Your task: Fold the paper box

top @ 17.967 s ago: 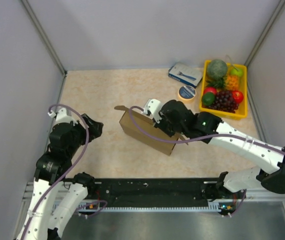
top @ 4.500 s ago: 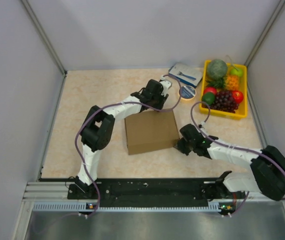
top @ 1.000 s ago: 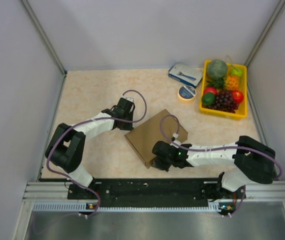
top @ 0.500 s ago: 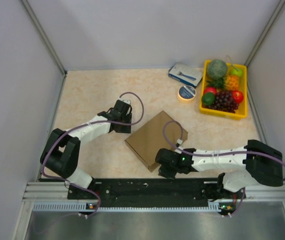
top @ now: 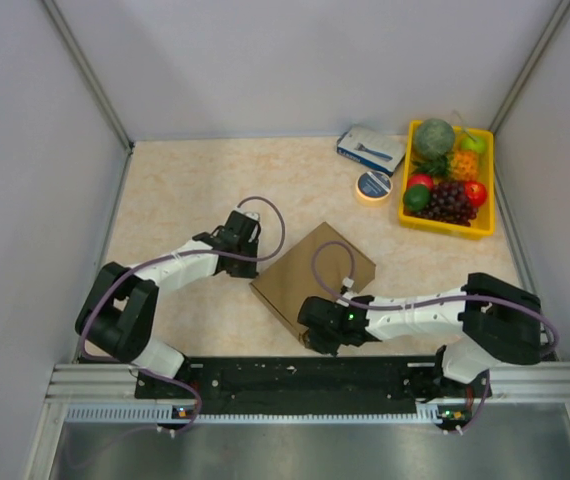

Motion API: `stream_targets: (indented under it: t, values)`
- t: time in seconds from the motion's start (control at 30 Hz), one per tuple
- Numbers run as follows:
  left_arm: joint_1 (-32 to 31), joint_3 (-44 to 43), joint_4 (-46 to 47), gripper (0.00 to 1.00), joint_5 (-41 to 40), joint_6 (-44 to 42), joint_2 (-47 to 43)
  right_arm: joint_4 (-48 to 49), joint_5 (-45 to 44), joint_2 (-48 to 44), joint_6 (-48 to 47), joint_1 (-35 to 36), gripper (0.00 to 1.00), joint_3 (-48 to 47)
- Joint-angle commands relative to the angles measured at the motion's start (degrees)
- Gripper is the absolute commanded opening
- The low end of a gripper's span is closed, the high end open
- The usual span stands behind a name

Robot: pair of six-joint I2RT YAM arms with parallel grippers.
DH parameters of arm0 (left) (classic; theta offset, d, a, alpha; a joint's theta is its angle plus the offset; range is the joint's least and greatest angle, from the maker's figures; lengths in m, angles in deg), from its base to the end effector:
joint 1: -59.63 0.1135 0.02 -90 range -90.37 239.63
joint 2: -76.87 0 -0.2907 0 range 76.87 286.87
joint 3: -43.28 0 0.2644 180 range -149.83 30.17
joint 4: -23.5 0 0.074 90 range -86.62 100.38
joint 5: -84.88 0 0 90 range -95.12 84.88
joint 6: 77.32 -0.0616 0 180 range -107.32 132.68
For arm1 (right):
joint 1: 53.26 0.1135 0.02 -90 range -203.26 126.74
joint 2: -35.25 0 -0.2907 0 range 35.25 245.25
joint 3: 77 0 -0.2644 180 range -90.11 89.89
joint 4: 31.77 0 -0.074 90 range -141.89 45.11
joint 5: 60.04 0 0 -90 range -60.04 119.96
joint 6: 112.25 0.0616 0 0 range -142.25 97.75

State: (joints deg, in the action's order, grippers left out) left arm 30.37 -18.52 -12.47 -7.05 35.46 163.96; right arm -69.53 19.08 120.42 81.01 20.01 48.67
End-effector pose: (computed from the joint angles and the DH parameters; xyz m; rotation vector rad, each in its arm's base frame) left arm 0.2710 -0.1495 0.1720 0.1391 2.6609 -0.2591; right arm 0.0893 0.2568 0.1424 0.7990 2.7818 0.5382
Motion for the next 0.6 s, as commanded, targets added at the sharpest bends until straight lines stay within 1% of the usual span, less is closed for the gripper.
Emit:
stream_targets:
  t: [0.0,0.03,0.07,0.1,0.13,0.2,0.23,0.3,0.4,0.5,0.57]
  values:
    - [-1.6,1.2,2.3,0.16,3.9,1.2,-2.6,5.8,-1.3,5.1,-0.7,-3.6,0.00,-5.5]
    - [-3.1,1.6,2.7,0.15,3.8,2.3,-3.0,7.2,-0.7,6.3,-1.1,-4.4,0.00,-6.6]
    - [-4.0,2.4,3.0,0.11,4.7,3.2,-3.7,7.5,-1.1,7.1,-1.7,-5.1,0.00,-8.0]
    - [-4.8,2.9,3.7,0.10,5.5,4.0,-4.0,7.1,-2.1,7.9,-2.6,-5.8,0.00,-10.4]
    - [-6.1,3.5,4.3,0.09,6.1,6.0,-4.4,7.0,-3.9,7.8,-3.1,-6.2,0.00,-11.1]
    - [-7.1,5.8,5.9,0.08,7.8,7.7,-5.7,7.2,-4.3,7.1,-3.8,-7.0,0.00,-12.0]
    - [-7.8,6.7,6.8,0.07,9.2,8.8,-6.1,7.9,-6.2,5.6,-3.7,-7.0,0.00,-11.5]
    - [-8.4,8.3,8.0,0.07,9.8,10.0,-6.8,13.4,-8.1,4.1,-3.0,-7.0,0.00,-8.6]
    - [-11.0,9.8,9.7,0.07,10.8,11.5,-6.8,22.0,-6.8,4.9,-1.1,-8.2,0.00,-6.6]
    - [-11.3,9.9,8.1,0.06,10.1,9.1,-7.7,22.4,-4.3,8.2,-3.7,-8.7,0.00,-10.1]
    - [-11.2,11.1,8.9,0.06,12.1,8.4,-9.6,26.6,-4.2,7.7,-4.2,-8.7,0.00,-7.8]
